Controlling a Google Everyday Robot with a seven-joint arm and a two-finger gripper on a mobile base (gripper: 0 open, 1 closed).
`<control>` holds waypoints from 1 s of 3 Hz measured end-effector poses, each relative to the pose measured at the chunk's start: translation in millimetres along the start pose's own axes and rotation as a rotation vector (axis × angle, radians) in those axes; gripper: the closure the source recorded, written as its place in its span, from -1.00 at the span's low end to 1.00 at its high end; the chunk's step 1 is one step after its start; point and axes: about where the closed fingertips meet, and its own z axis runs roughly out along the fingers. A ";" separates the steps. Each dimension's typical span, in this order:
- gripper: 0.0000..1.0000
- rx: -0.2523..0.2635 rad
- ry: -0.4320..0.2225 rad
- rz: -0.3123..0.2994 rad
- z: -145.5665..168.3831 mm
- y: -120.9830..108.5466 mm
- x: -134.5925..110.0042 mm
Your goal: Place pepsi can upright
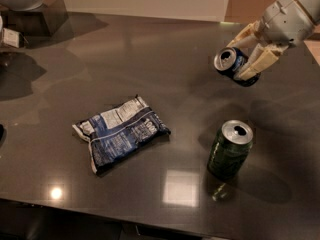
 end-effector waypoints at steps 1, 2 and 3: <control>1.00 0.021 -0.109 0.134 -7.5 6.8 -11.1; 1.00 0.023 -0.306 0.245 2.5 21.1 -14.7; 1.00 0.014 -0.489 0.315 17.8 42.1 -13.9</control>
Offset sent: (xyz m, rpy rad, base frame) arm -0.0716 0.0091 -0.0128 0.6098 0.4164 -0.1151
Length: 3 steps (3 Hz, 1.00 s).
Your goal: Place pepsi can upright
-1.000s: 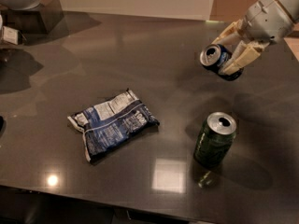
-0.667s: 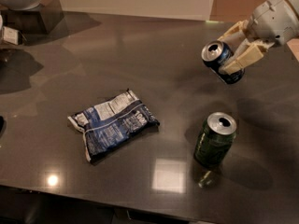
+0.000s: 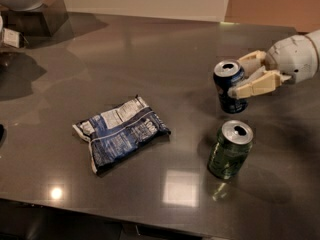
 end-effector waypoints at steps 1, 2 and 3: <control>1.00 -0.011 -0.121 0.042 6.5 10.6 10.5; 1.00 -0.012 -0.204 0.080 10.1 14.0 20.0; 0.66 -0.001 -0.274 0.101 13.4 13.4 23.8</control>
Offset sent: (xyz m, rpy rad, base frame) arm -0.0223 -0.0073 -0.0351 0.2996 0.1269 -0.0266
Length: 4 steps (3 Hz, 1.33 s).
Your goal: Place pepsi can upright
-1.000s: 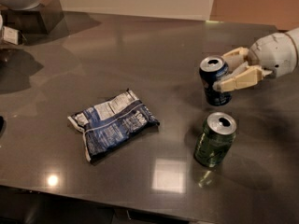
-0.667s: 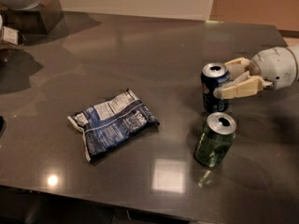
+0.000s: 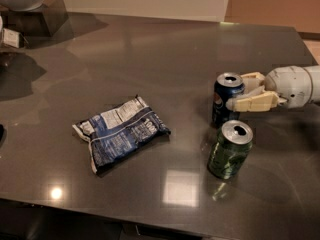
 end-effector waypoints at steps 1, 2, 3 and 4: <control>0.19 0.023 -0.051 0.016 2.1 -6.6 3.4; -0.27 0.031 -0.082 0.014 4.8 -11.3 6.8; -0.74 0.048 -0.098 -0.007 6.3 -11.2 9.3; -1.00 0.045 -0.099 -0.009 8.6 -11.7 8.4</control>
Offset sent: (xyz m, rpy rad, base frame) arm 0.0141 0.0003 -0.0147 0.1161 0.0032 -0.0536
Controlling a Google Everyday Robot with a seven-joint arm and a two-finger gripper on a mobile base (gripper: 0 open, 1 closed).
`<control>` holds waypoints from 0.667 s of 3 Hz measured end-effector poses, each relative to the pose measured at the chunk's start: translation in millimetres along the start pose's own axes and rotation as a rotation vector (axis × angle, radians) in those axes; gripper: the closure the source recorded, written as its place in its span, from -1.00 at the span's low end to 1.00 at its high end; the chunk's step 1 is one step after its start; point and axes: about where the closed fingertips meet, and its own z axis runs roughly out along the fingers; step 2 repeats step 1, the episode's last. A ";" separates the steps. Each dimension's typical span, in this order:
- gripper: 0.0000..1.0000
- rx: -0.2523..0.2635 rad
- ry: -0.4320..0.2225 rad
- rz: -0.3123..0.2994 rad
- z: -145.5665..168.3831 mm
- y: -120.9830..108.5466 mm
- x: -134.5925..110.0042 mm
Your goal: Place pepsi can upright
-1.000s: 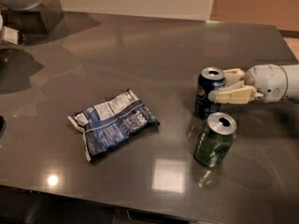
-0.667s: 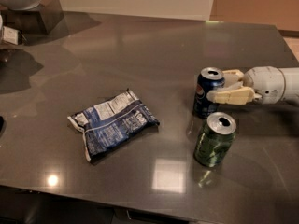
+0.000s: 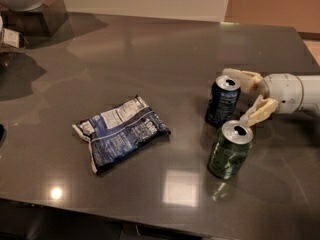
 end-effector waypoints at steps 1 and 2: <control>-1.00 0.000 0.000 0.000 0.1 0.0 0.0; -1.00 0.000 0.000 0.000 0.1 0.0 0.0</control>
Offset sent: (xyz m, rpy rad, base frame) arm 0.0000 0.0000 0.0000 0.0000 0.0000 0.0000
